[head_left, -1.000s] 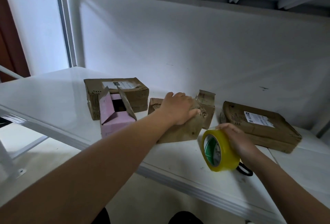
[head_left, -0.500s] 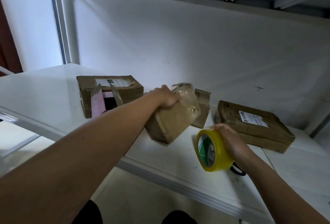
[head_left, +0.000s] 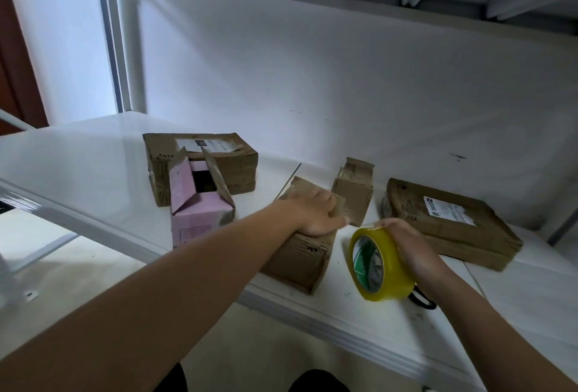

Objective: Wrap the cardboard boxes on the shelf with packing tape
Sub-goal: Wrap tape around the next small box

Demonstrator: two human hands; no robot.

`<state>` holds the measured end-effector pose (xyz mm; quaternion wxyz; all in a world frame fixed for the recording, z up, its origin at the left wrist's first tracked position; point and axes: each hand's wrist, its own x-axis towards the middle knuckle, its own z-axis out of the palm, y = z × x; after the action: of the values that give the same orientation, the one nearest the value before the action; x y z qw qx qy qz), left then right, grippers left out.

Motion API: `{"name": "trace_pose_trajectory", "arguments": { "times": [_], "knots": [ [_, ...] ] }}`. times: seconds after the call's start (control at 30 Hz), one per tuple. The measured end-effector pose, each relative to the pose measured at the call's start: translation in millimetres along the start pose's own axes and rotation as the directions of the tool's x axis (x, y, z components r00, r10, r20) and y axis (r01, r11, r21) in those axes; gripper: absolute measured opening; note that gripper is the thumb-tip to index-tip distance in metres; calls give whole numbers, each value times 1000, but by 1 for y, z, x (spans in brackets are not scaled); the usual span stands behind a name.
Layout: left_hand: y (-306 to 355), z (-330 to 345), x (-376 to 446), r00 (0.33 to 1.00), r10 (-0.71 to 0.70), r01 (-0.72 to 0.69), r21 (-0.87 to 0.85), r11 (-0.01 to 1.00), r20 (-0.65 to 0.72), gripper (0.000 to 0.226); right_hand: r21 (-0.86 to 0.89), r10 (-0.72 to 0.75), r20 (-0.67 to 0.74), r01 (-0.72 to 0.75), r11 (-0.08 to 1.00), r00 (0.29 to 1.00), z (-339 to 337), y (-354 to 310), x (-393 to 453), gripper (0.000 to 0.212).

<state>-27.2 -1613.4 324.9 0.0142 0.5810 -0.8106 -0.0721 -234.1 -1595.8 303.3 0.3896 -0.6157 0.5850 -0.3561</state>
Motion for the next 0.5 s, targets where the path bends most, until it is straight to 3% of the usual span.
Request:
{"name": "trace_pose_trajectory", "arguments": {
  "times": [0.1, 0.23, 0.37, 0.43, 0.5],
  "knots": [
    [-3, 7, 9, 987, -66, 63, 27, 998, 144, 92, -11, 26, -10, -26, 1000, 1000, 1, -1, 3, 20],
    [0, 0, 8, 971, -102, 81, 106, 991, 216, 95, -25, 30, -5, -30, 999, 1000, 2, -2, 3, 21],
    [-4, -19, -8, 958, -70, 102, -100, 990, 280, 97, -30, -2, -8, 1, 1000, 1000, 0, -1, 1, 21],
    [-17, -35, -21, 920, -55, 153, -227, 962, 388, 101, -13, -4, -7, 4, 1000, 1000, 0, 1, -1, 21],
    [-26, -45, -33, 864, -69, 203, -220, 954, 499, 109, 3, 0, -10, 0, 1000, 1000, 0, 1, -2, 20]
  ]
}}
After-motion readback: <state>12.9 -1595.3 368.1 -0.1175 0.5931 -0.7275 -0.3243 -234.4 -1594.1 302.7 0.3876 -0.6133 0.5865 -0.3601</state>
